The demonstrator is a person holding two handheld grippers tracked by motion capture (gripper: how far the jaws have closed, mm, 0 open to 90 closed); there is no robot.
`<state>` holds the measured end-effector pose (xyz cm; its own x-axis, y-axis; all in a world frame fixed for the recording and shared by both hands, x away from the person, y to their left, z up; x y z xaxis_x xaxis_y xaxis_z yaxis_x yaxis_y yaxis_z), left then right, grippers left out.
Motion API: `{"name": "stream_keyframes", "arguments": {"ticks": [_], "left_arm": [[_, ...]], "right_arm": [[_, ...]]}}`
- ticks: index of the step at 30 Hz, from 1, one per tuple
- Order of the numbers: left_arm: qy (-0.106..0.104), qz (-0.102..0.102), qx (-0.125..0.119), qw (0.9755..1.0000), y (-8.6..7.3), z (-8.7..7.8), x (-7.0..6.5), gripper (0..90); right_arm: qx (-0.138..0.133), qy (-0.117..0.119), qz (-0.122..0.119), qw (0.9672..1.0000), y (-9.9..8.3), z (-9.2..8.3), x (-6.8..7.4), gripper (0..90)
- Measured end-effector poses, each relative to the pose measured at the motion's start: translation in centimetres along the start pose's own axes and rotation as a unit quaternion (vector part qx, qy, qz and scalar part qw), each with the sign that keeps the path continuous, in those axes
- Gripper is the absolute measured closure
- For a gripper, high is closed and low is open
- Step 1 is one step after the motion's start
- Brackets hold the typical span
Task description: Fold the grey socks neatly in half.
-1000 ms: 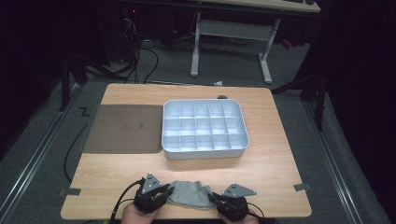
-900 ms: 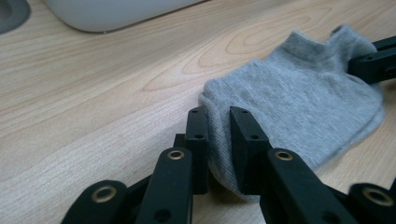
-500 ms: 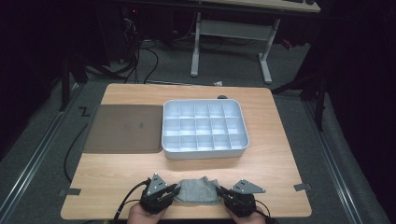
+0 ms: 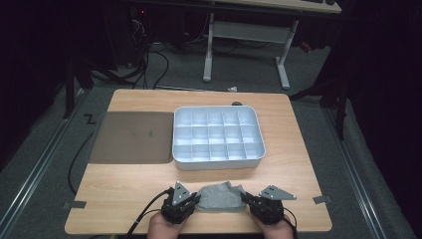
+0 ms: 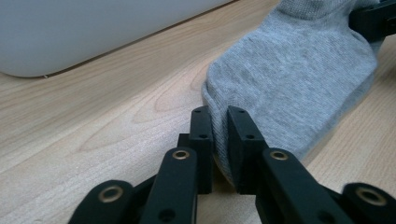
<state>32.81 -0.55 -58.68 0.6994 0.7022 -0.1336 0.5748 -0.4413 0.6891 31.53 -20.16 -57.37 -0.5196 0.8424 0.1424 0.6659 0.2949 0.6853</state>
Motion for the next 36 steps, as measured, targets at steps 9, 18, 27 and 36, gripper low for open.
{"name": "stream_keyframes", "arguments": {"ticks": [9, 18, 27, 36], "left_arm": [[-0.006, 0.011, -0.048, 0.9988, 2.6, -1.2, -1.8, 69.6], [-0.018, 0.027, -0.018, 0.9993, 4.0, 2.0, -4.4, 78.0], [-0.012, 0.048, 0.022, 0.9985, 2.6, 3.7, -5.2, 82.1], [-0.004, 0.053, 0.02, 0.9984, 2.5, 3.7, -5.3, 82.6]], "right_arm": [[0.006, -0.001, -0.011, 0.9999, -0.2, 0.3, 0.3, 86.1], [0.008, 0.001, -0.009, 0.9999, -0.4, 0.3, 0.5, 86.0], [0.008, 0.009, -0.003, 0.9999, -0.4, 0.1, 0.6, 86.0], [-0.013, 0.048, 0.013, 0.9987, 0.4, -0.8, 1.6, 86.0]]}}
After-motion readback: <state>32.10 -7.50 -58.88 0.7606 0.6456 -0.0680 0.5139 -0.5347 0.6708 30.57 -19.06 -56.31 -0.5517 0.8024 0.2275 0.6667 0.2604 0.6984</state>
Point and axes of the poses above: each handheld gripper's, and its own axes: z roughly forward along the jaws, y roughly out of its top, x roughly to its left, the point moved 9 cm from there along z, roughly forward along the jaws, and after that the axes turned 9 degrees about x, right-handed, at the moved point
